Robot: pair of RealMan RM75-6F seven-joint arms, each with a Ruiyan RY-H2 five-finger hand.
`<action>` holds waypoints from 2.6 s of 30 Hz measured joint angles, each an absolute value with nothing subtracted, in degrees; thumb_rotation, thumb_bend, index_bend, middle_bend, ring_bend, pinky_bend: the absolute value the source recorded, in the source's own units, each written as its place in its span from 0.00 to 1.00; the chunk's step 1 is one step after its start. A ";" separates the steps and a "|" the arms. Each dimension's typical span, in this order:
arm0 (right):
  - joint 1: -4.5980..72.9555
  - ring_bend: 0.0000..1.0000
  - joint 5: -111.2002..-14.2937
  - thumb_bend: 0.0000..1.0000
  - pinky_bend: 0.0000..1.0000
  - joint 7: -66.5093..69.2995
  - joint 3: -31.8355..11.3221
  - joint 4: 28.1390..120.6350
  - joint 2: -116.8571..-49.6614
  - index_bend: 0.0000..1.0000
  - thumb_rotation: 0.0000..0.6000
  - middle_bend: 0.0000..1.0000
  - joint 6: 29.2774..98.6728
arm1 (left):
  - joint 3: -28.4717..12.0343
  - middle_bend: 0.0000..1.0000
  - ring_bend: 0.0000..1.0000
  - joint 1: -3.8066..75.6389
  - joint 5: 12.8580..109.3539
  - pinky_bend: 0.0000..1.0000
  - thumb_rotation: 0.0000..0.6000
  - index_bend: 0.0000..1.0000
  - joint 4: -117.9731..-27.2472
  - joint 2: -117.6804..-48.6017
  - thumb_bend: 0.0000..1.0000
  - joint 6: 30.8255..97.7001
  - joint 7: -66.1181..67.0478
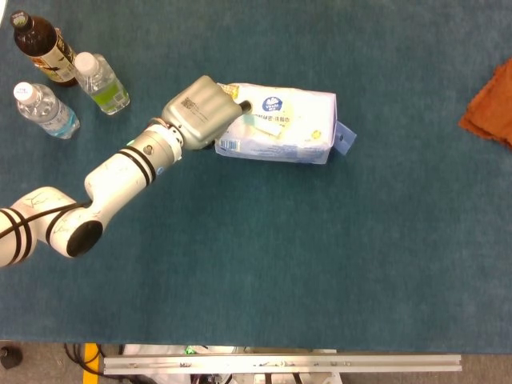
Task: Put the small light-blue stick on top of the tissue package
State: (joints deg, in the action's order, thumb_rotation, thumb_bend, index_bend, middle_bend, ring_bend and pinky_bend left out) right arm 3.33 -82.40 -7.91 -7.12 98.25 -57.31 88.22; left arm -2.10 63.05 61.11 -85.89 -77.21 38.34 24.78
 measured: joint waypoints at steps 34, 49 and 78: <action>3.24 0.36 -82.83 0.43 0.40 -8.52 -7.21 99.08 -57.14 0.23 1.00 0.35 88.74 | -1.61 0.89 0.94 61.22 62.78 0.92 1.00 0.24 -88.69 -75.25 0.69 39.69 23.83; 2.21 0.36 -80.17 0.43 0.40 -6.37 -7.34 98.50 -56.20 0.23 1.00 0.35 88.38 | -0.90 0.57 0.54 49.85 67.94 0.67 1.00 0.18 -95.11 -70.03 0.49 55.92 18.58; 3.60 0.31 -87.54 0.43 0.40 1.41 -3.25 88.93 -60.90 0.13 1.00 0.35 84.44 | 4.58 0.36 0.36 11.09 76.15 0.42 1.00 0.23 -92.59 -68.33 0.46 94.51 6.61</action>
